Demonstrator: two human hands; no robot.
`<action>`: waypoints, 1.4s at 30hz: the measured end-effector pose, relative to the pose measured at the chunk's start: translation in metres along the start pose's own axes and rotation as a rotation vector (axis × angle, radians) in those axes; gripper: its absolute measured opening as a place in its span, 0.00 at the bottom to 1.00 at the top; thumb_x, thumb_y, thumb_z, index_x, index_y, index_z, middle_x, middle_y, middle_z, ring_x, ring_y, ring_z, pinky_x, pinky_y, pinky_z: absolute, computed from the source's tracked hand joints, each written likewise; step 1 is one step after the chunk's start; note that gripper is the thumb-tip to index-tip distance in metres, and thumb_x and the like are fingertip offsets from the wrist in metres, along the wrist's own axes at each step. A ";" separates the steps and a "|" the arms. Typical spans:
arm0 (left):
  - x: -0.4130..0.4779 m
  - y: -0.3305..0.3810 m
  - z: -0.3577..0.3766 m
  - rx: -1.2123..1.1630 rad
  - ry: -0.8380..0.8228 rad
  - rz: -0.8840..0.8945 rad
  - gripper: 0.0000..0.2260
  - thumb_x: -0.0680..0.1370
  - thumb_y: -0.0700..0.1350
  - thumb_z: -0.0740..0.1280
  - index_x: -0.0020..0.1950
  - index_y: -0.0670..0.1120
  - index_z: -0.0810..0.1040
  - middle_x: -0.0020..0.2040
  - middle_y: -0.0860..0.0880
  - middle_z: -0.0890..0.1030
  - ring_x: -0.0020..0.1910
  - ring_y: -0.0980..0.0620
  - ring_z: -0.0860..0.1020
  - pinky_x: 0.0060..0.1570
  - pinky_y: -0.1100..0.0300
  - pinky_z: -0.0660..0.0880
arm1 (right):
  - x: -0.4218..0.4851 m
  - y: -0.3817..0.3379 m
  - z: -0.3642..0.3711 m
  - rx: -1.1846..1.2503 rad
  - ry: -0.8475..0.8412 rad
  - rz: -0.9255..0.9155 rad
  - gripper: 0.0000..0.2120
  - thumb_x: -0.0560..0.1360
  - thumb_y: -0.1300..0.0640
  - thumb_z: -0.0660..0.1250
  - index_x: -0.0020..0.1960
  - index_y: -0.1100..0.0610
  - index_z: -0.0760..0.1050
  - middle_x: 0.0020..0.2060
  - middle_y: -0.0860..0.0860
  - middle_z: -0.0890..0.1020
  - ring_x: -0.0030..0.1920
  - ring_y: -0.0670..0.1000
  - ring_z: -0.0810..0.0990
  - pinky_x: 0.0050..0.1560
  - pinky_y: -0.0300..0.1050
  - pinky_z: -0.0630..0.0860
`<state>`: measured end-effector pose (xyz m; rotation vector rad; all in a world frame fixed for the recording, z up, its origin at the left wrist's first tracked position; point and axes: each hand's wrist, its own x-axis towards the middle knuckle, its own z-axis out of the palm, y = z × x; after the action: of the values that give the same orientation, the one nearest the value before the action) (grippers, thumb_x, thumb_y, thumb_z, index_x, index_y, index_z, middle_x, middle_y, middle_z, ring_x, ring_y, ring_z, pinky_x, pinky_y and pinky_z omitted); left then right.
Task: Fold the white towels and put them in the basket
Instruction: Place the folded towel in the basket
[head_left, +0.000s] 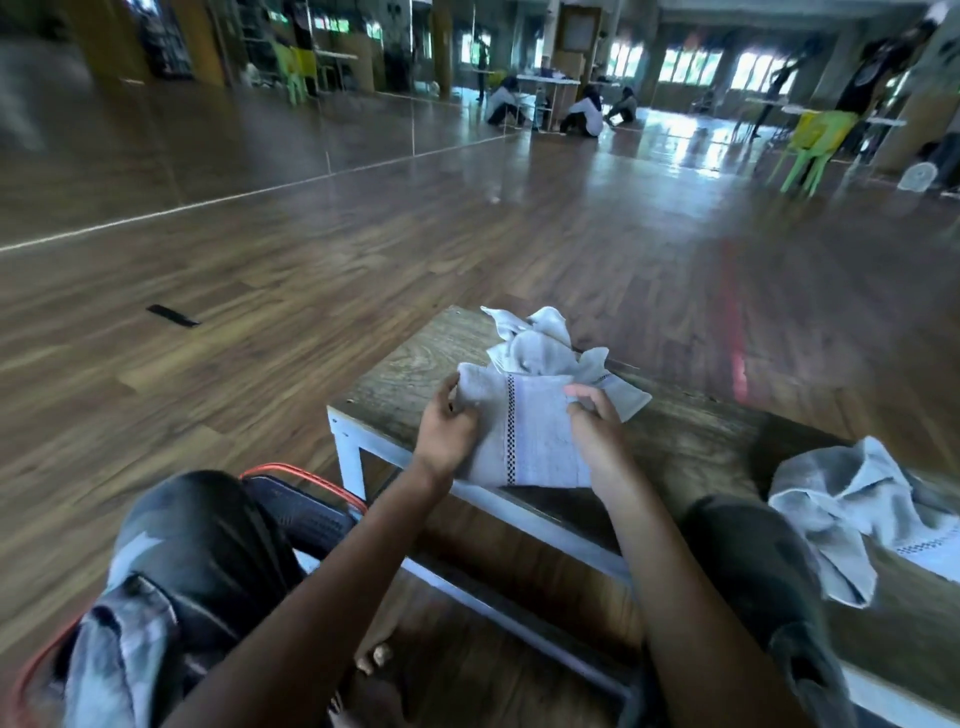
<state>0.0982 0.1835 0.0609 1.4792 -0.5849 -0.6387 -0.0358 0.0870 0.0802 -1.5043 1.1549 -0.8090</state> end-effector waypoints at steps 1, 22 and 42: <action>-0.001 0.006 -0.013 -0.002 0.034 0.012 0.19 0.79 0.42 0.64 0.70 0.50 0.68 0.60 0.47 0.77 0.56 0.51 0.78 0.52 0.59 0.77 | -0.003 -0.009 0.013 0.028 -0.010 -0.038 0.12 0.78 0.61 0.57 0.56 0.50 0.74 0.53 0.42 0.73 0.48 0.40 0.71 0.39 0.34 0.65; -0.077 0.016 -0.233 -0.039 0.742 0.053 0.20 0.79 0.37 0.64 0.70 0.47 0.68 0.60 0.44 0.78 0.52 0.50 0.78 0.53 0.56 0.77 | -0.079 -0.061 0.231 0.068 -0.666 -0.280 0.11 0.75 0.64 0.60 0.52 0.51 0.76 0.41 0.39 0.74 0.37 0.44 0.71 0.35 0.32 0.66; -0.034 -0.150 -0.277 -0.191 0.862 -0.315 0.21 0.80 0.38 0.60 0.73 0.47 0.66 0.65 0.43 0.74 0.59 0.48 0.74 0.60 0.51 0.72 | -0.034 0.066 0.354 -0.212 -0.878 -0.075 0.15 0.75 0.69 0.60 0.59 0.58 0.75 0.56 0.46 0.74 0.54 0.45 0.71 0.38 0.22 0.67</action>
<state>0.2646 0.4050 -0.0923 1.5054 0.3701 -0.2296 0.2604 0.2313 -0.0679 -1.8050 0.5256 -0.0150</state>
